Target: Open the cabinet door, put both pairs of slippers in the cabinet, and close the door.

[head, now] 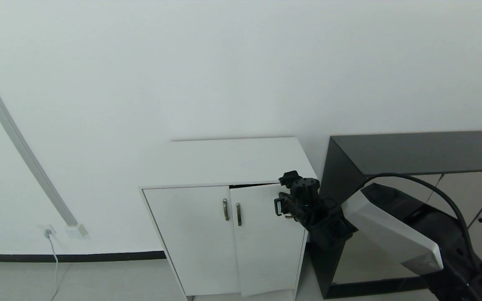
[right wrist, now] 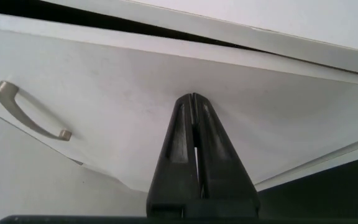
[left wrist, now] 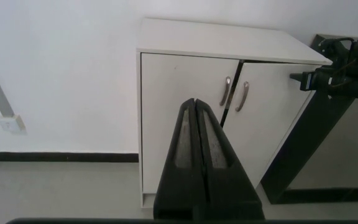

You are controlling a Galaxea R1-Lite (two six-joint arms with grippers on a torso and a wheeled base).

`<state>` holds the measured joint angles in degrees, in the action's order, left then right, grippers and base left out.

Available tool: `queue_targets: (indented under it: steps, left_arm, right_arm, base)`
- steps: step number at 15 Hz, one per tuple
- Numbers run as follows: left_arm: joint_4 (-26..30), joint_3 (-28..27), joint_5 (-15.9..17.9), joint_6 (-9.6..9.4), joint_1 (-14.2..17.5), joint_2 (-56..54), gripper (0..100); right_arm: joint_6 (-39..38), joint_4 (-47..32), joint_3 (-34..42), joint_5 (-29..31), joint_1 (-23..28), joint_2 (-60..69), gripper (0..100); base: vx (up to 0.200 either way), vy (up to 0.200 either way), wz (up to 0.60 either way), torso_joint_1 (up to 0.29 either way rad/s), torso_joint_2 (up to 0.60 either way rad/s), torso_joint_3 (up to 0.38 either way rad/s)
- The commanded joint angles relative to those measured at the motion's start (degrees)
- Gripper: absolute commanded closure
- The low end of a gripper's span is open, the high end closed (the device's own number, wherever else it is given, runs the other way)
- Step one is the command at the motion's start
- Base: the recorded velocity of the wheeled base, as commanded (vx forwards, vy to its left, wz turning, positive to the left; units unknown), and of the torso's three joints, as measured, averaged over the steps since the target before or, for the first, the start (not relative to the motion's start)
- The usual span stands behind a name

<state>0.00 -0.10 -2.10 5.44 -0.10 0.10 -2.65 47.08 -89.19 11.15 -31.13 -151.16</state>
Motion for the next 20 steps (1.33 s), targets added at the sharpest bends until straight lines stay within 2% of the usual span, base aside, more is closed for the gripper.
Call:
queue_targets:
  steps: [1, 20]
  left_arm:
    - [0.00, 0.01, -0.01, 0.01, 0.01, -0.01, 100]
    - [0.00, 0.01, -0.01, -0.08, 0.01, -0.01, 100]
  right_arm:
    - [0.01, 0.03, -0.64, 0.01, 0.11, -0.62, 100]
    - [0.18, -2.96, -5.82, 0.01, 0.90, -2.47, 100]
  base:
    - [0.000, 0.000, 0.00, 0.000, 0.00, 0.000]
    - [0.000, 0.000, 0.00, 0.000, 0.00, 0.000]
